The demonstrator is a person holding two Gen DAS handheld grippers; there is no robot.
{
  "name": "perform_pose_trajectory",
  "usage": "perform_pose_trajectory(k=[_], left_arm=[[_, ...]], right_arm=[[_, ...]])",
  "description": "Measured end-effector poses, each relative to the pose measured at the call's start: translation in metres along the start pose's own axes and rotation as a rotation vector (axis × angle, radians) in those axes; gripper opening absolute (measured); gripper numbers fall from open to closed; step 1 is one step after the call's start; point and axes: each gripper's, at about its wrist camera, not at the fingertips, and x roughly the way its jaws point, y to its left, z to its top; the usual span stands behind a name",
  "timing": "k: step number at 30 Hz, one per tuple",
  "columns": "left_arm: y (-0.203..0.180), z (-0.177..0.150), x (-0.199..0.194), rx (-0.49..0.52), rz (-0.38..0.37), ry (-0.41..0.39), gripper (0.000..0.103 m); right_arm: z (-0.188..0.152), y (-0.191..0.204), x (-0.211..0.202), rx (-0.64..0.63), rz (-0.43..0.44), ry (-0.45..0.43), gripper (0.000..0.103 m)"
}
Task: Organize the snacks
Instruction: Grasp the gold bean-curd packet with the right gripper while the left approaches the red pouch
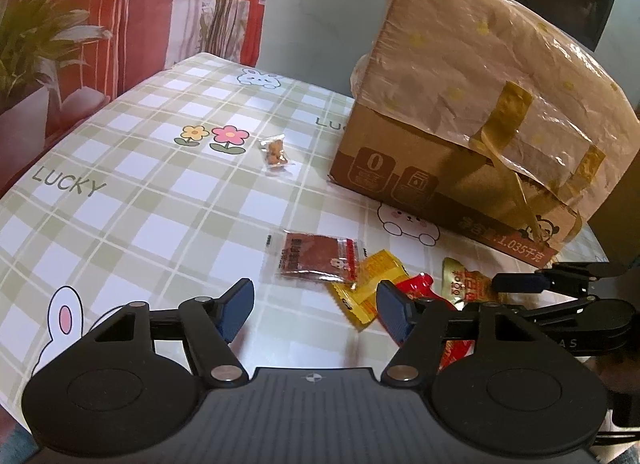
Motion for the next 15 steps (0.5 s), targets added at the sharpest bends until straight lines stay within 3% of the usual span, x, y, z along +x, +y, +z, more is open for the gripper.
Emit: perform_pose_trajectory(k=[8,15], left_arm=[[-0.006,-0.006,-0.001,0.003,-0.055,0.027,0.061],[-0.019,-0.01,0.006,0.011,-0.115,0.064,0.061]], right_arm=[[0.001,0.012,0.004,-0.29,0.048,0.009,0.071],[0.002,-0.005,0.012,-0.257,0.119,-0.011,0.076]])
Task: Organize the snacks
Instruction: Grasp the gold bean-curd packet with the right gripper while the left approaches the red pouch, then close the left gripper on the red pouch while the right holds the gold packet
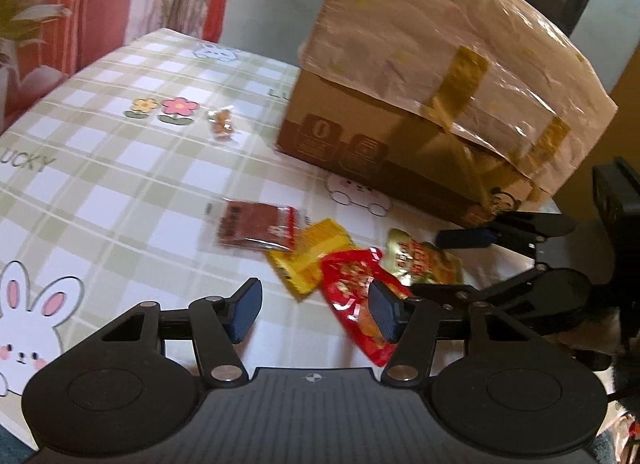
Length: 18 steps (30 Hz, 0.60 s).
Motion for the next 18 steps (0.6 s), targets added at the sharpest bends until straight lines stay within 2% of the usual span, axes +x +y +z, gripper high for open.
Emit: perform_pose_trajectory(k=[2,8,13,18], left_arm=[[-0.004,0.0,0.002,0.003,-0.007,0.008,0.061],[-0.012,-0.001,0.011,-0.001,-0.016,0.048,0.061],[-0.018,0.003,0.018,-0.014,-0.005,0.067,0.061],[-0.032,0.008,0.028,-0.007,0.025,0.067,0.062]], right_arm=[[-0.004,0.003,-0.001,0.006,-0.017,-0.022,0.074],[-0.013,0.017,-0.007,0.064,-0.063,-0.069,0.056],[-0.025,0.025,-0.012,0.131,-0.12,-0.119,0.053],[-0.031,0.024,-0.015,0.132,-0.155,-0.125,0.051]])
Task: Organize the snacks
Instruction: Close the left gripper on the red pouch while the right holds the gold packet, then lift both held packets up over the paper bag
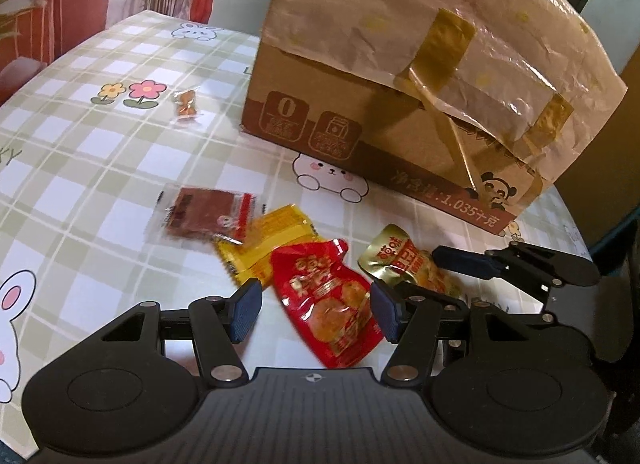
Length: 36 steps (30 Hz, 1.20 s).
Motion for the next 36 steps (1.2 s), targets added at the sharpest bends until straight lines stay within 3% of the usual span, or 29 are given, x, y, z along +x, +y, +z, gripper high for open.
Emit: perform_pose_trajectory(k=[5,13,16,21,29,36], left_arm=[[-0.013,0.0,0.01,-0.046,0.058,0.009,0.067],[-0.042,-0.009,0.018,0.075,0.182,-0.006,0.071],[-0.039,-0.01,0.015,0.107,0.216,-0.026,0.048],[-0.02,-0.013,0.004,0.065,0.15,-0.036,0.038],[0.001,-0.014,-0.012,-0.003,0.146,-0.059,0.031],[0.001,-0.018,-0.019,-0.001,0.13,-0.072,0.029]], right_arm=[[-0.004,-0.012,-0.001,0.012,-0.013,0.0,0.051],[-0.007,-0.016,-0.003,0.023,0.003,-0.011,0.051],[-0.008,-0.016,-0.003,0.025,0.003,-0.017,0.051],[-0.009,-0.016,-0.005,0.032,0.01,-0.018,0.051],[-0.008,-0.012,-0.006,0.035,0.028,-0.015,0.051],[-0.003,-0.006,-0.006,0.019,0.033,-0.015,0.051]])
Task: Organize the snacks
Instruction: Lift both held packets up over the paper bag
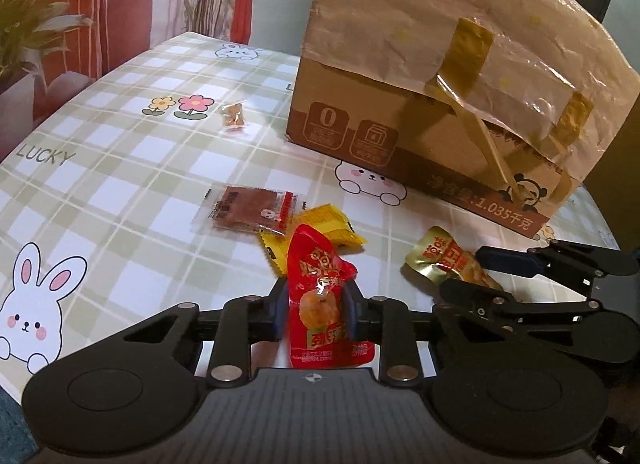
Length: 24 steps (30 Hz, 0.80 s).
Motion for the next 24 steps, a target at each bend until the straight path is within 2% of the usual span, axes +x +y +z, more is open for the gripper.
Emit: perform_pose_trajectory(k=[5,10,13,17,21,23,24], left_arm=[[0.002,0.0,-0.009,-0.005,-0.032,-0.028,0.019],[0.002,-0.001,-0.011,-0.006,-0.035,-0.032,0.017],[0.003,-0.002,-0.007,-0.007,-0.038,-0.029,0.02],[0.003,-0.003,0.003,-0.002,-0.02,-0.008,0.03],[0.002,-0.002,0.009,0.015,-0.017,-0.025,0.032],[-0.002,-0.003,0.014,0.036,-0.007,-0.02,0.041],[-0.002,-0.004,0.016,0.041,-0.009,-0.024,0.041]], right_arm=[[0.002,0.004,-0.002,0.0,-0.001,-0.001,0.051],[0.005,0.004,-0.005,-0.009,-0.002,-0.005,0.051],[0.005,0.005,-0.004,-0.01,-0.002,0.0,0.051],[0.001,0.006,-0.002,-0.005,0.003,0.01,0.051],[-0.001,0.004,-0.002,0.006,0.004,0.012,0.051],[-0.002,0.003,-0.001,0.012,0.006,0.015,0.051],[-0.003,0.002,0.0,0.014,0.008,0.016,0.051]])
